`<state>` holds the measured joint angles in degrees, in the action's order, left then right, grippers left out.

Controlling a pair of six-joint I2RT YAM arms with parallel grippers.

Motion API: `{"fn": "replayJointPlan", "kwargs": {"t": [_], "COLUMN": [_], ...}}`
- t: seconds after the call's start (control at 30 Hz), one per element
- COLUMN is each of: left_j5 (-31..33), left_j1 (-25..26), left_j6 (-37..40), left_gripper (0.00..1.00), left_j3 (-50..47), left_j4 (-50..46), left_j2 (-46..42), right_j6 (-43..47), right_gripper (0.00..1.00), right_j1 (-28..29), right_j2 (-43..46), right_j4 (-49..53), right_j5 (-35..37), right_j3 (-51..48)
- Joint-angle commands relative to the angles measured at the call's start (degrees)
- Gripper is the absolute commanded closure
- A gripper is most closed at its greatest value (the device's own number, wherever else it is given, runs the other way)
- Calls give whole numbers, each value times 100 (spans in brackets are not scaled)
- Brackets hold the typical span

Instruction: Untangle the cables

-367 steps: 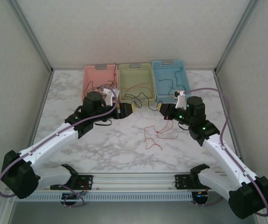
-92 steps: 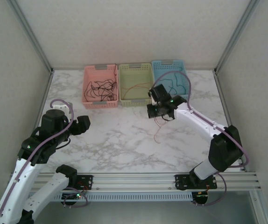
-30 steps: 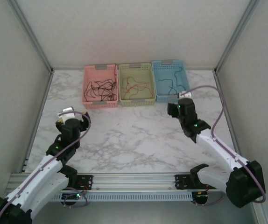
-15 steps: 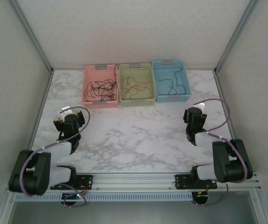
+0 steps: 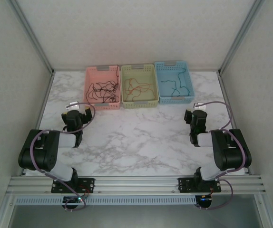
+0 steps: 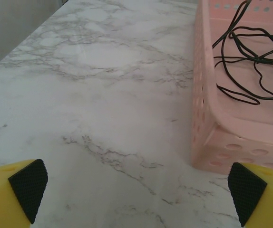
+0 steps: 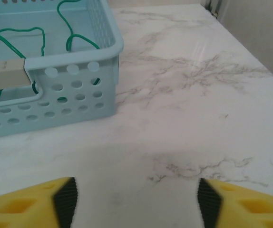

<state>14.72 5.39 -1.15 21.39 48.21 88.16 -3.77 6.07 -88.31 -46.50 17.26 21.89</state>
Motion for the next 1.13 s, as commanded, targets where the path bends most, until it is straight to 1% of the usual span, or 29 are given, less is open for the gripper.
{"fn": "replayJointPlan", "kwargs": {"t": [0.0,0.77,0.97,1.1], "left_j5": [-233,-363,-373,-391], "left_j1": [-67,-124,-131,-137], "left_j6": [75,53,52,44], "left_gripper": [0,0,0,0], "left_j3": [84,104,104,107], "left_j4": [189,141,128,120], "left_j2": [-2,-2,-2,-8], "right_j6": [58,72,173,186], "right_gripper": [1,1,1,1], "right_j1": [-42,-36,-163,-165], "right_j2": [-26,-11,1,5], "right_j4": [-347,-320,-121,-169], "right_j5": [-152,-160,-813,-855], "right_j3": [-39,-38,60,30]}}
